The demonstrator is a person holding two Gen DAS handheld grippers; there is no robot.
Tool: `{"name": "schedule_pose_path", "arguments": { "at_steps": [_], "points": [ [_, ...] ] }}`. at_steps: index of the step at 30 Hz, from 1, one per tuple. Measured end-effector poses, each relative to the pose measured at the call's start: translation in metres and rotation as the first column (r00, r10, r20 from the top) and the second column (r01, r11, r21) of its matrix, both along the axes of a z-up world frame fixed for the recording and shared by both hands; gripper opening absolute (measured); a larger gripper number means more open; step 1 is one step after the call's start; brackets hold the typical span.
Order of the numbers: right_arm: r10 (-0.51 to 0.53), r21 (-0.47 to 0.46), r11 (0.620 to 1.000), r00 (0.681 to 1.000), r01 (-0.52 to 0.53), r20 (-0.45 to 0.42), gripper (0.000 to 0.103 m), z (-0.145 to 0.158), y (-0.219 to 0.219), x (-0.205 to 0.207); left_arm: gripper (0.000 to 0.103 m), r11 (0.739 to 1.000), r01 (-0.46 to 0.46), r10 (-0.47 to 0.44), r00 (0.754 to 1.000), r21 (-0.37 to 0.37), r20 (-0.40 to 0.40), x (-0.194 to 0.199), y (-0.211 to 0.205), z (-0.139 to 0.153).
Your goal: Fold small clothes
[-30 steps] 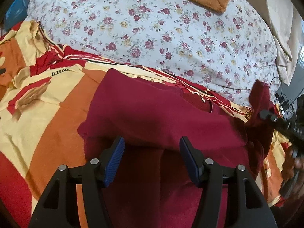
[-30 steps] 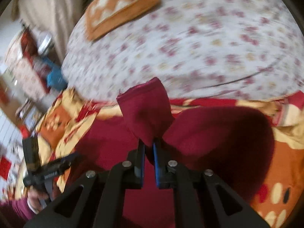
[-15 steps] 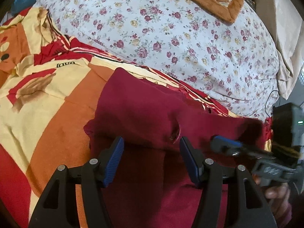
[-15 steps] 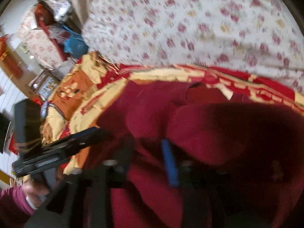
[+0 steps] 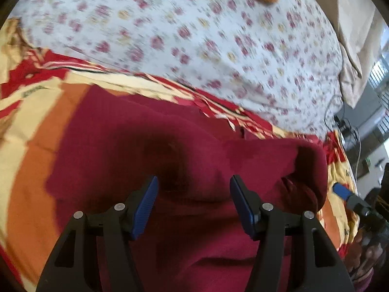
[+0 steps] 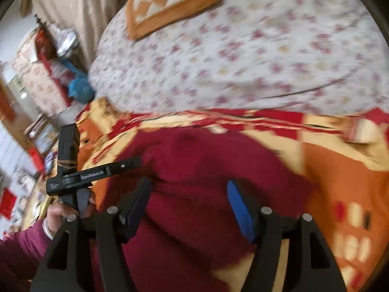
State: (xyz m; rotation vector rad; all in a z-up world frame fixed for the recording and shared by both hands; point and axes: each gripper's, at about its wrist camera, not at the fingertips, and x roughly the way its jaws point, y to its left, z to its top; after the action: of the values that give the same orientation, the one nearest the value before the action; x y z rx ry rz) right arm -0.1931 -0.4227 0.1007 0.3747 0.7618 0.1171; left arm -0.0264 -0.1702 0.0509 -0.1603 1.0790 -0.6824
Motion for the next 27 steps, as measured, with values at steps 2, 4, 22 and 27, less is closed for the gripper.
{"name": "schedule_pose_path", "arguments": {
  "at_steps": [2,4,22,27],
  "points": [
    [-0.064,-0.026,0.998,0.998,0.064,0.0,0.072,-0.003,-0.02,-0.013,0.013,0.999,0.022,-0.022,1.0,0.028,0.01,0.001,-0.011,-0.003],
    [-0.128,-0.034,0.991,0.991,0.127,-0.029,0.072,-0.01,-0.04,-0.019,0.003,0.999,0.044,-0.044,0.999,0.004,0.019,0.0,-0.013,0.003],
    [-0.186,0.183,0.959,0.967,0.218,-0.176,0.075,-0.086,-0.069,0.028,0.001,0.995,-0.069,0.071,0.997,-0.072,0.024,0.032,0.072,0.063],
    [-0.229,0.135,0.958,0.959,0.252,-0.168,0.005,-0.087,-0.069,0.044,0.001,0.995,-0.074,0.073,0.997,-0.067,-0.016,0.035,0.076,0.056]
  ]
}}
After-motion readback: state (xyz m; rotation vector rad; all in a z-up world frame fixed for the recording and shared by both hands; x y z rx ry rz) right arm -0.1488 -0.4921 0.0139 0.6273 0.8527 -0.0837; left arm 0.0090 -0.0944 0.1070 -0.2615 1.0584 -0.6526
